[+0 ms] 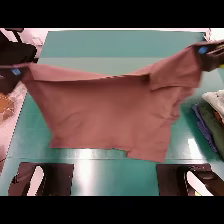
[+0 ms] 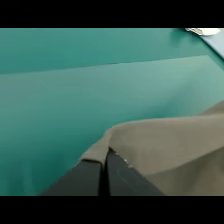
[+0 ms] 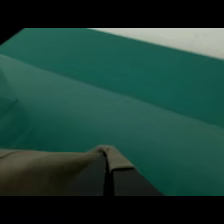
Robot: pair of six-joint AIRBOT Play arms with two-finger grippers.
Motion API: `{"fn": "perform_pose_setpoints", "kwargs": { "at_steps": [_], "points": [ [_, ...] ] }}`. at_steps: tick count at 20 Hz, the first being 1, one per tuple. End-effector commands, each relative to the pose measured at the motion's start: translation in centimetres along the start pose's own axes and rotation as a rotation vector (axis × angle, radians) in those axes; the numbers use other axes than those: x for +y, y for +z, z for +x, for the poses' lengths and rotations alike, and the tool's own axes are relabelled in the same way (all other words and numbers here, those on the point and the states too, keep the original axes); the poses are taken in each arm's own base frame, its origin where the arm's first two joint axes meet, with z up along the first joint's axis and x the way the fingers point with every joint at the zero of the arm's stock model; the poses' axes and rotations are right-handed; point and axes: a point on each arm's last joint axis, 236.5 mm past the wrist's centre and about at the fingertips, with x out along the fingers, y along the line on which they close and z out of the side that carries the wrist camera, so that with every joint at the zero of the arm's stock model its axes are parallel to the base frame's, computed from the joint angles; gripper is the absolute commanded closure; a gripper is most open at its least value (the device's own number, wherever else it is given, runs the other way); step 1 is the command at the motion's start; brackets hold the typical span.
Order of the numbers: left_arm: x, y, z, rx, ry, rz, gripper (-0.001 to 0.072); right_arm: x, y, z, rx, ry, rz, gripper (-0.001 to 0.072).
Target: Fold the shirts.
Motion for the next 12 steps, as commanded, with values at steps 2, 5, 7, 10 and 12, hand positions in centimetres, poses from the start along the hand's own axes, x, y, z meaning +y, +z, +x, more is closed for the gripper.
{"fn": "perform_pose_setpoints", "kwargs": {
  "at_steps": [2,5,7,10,12],
  "points": [
    [7.0,-4.5,1.8,-0.134,0.136,-0.123,0.0686,-2.6,-5.1,7.0,0.084,0.046,0.072,0.0694],
    [9.0,-4.1,2.0,-0.193,0.18,-0.096,0.0686,-3.9,-6.0,9.3,0.116,0.048,0.096,0.0694],
    [10.1,-5.4,3.3,-0.166,0.149,-0.141,0.0686,-4.5,-6.8,10.5,0.139,0.05,0.109,0.0694],
    [12.3,-7.8,5.9,-0.129,0.078,-0.231,0.0686,-5.5,-8.7,12.1,0.178,0.045,0.136,0.0694],
    [13.8,-8.8,7.4,-0.111,0.048,-0.278,0.0686,-6.1,-10.1,13.2,0.204,0.043,0.149,0.0694]
  ]
}}
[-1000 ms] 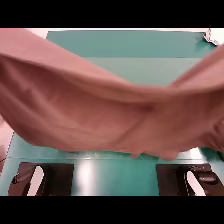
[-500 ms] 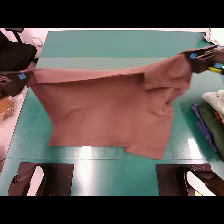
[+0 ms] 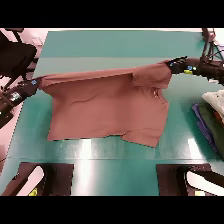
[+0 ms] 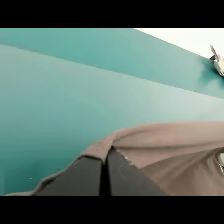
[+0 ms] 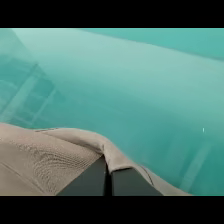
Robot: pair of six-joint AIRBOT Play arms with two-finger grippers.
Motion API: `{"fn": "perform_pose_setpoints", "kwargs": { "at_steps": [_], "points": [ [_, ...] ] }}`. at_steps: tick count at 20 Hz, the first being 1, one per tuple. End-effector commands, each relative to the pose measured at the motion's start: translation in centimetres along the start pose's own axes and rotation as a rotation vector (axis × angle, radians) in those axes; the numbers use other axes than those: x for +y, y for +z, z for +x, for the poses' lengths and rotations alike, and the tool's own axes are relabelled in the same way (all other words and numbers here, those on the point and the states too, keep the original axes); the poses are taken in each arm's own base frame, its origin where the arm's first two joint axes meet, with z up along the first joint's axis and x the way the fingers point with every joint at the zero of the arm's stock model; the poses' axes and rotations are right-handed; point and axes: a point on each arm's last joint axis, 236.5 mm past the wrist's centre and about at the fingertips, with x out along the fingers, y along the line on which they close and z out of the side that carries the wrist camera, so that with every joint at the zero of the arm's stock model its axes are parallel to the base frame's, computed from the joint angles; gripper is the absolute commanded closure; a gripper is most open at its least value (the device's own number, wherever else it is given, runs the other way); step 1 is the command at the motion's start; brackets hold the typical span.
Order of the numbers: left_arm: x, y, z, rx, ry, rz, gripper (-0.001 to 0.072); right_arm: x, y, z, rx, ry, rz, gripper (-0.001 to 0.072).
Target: Fold the shirts.
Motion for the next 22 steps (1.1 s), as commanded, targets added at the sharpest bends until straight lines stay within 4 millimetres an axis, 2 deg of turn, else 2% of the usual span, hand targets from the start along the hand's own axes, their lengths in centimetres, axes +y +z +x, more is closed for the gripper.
{"fn": "perform_pose_setpoints", "kwargs": {
  "at_steps": [1,4,7,9,12,18,22],
  "points": [
    [2.5,-1.2,2.5,0.021,-0.054,-0.061,0.0686,-1.6,-1.8,2.3,0.043,-0.006,0.024,0.0694],
    [3.1,-2.2,6.0,0.086,-0.1,-0.073,0.0686,-2.4,-3.3,3.7,0.079,-0.007,0.047,0.0694],
    [1.5,-4.5,9.7,0.198,-0.159,-0.002,0.0686,-3.0,-4.1,4.5,0.098,-0.009,0.049,0.0694],
    [2.5,-4.8,10.7,0.234,-0.099,0.065,0.0686,-3.9,-4.2,4.4,0.093,-0.027,0.057,0.0694],
    [3.6,-4.4,10.4,0.243,-0.063,0.044,0.0686,-4.5,-5.1,3.9,0.124,-0.02,0.072,0.0694],
    [4.1,-9.1,8.7,0.456,-0.049,0.072,0.0686,-4.3,-7.6,2.9,0.205,0.029,0.133,0.0695],
    [4.0,-10.1,8.2,0.504,-0.059,0.084,0.0686,-4.0,-11.1,3.3,0.268,0.039,0.183,0.0694]
  ]
}}
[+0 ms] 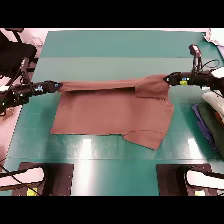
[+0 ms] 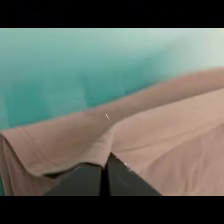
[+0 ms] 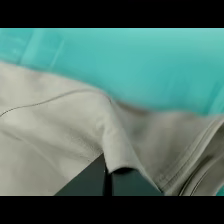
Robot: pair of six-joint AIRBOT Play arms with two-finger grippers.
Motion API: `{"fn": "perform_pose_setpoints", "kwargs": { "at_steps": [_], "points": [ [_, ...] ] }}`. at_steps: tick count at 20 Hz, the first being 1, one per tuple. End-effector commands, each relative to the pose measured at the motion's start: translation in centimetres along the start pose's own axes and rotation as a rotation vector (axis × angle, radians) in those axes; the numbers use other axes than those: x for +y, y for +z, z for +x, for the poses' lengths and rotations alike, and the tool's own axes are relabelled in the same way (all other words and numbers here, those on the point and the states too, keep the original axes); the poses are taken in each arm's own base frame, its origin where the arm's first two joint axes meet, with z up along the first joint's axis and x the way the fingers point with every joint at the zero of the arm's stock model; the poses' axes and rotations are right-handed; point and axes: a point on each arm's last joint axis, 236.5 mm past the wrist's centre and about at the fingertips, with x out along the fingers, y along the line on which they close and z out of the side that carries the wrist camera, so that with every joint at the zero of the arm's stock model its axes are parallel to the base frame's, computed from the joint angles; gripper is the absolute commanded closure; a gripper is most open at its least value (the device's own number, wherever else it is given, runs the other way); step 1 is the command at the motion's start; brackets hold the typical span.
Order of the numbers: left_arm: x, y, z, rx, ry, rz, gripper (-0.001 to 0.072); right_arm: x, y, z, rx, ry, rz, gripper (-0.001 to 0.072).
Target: Fold the shirts.
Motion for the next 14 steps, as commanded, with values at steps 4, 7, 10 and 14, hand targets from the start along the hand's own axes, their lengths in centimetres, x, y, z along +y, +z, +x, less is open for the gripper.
{"fn": "perform_pose_setpoints", "kwargs": {
  "at_steps": [4,7,10,14],
  "points": [
    [0.4,-2.6,0.0,0.112,0.018,0.053,0.0686,-0.2,-4.9,1.3,0.097,0.021,0.072,0.0695],
    [1.1,-4.5,-0.1,0.194,0.049,0.083,0.0686,-0.3,-6.8,1.8,0.13,0.025,0.097,0.0694],
    [1.0,-5.2,0.1,0.227,0.055,0.115,0.0686,-0.4,-8.0,2.1,0.148,0.023,0.113,0.0695],
    [1.2,-6.7,0.7,0.29,0.072,0.161,0.0686,-0.8,-7.8,2.2,0.138,0.01,0.111,0.0695]
  ]
}}
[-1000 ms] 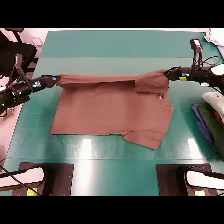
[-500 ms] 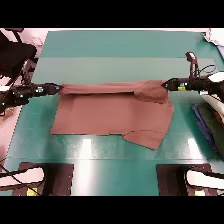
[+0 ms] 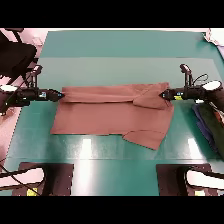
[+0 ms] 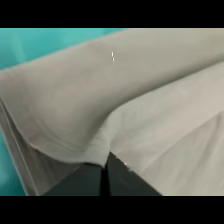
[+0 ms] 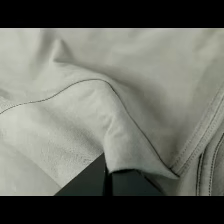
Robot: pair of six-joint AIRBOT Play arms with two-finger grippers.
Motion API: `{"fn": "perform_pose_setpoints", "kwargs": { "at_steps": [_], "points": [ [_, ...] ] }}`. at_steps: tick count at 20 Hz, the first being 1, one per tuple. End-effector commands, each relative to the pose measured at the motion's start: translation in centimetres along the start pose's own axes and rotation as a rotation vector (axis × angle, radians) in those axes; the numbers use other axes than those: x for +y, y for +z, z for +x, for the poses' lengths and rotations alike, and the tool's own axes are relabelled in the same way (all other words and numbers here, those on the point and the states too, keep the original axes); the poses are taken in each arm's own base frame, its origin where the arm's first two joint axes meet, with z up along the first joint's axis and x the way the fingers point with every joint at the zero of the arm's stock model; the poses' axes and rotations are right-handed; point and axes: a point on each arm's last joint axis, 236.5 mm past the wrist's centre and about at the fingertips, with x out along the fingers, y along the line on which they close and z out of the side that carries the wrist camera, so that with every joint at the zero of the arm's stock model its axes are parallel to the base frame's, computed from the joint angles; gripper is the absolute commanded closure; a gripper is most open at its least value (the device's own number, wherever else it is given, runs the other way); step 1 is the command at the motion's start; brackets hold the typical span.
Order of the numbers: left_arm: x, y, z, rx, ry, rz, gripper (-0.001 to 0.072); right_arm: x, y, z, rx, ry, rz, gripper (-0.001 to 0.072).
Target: Fold the shirts.
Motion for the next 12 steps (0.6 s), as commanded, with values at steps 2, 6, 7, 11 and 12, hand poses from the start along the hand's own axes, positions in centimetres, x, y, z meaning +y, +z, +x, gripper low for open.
{"fn": "perform_pose_setpoints", "kwargs": {
  "at_steps": [2,6,7,11,12],
  "points": [
    [0.2,-1.4,0.8,0.057,0.017,0.017,0.0686,-0.2,-0.2,0.1,0.0,-0.007,0.0,0.0694],
    [0.9,-2.4,1.1,0.093,0.036,0.002,0.0686,-0.2,-1.1,0.1,0.039,-0.005,-0.019,0.0694],
    [1.0,-2.6,1.1,0.102,0.037,0.004,0.0686,-0.3,-1.6,0.1,0.058,-0.007,-0.015,0.0694],
    [1.0,-2.7,1.1,0.104,0.035,-0.002,0.0686,-0.1,-2.6,0.0,0.101,-0.001,-0.003,0.0694],
    [1.0,-2.7,1.1,0.106,0.036,-0.012,0.0685,-0.1,-2.6,0.0,0.101,0.0,0.001,0.0694]
  ]
}}
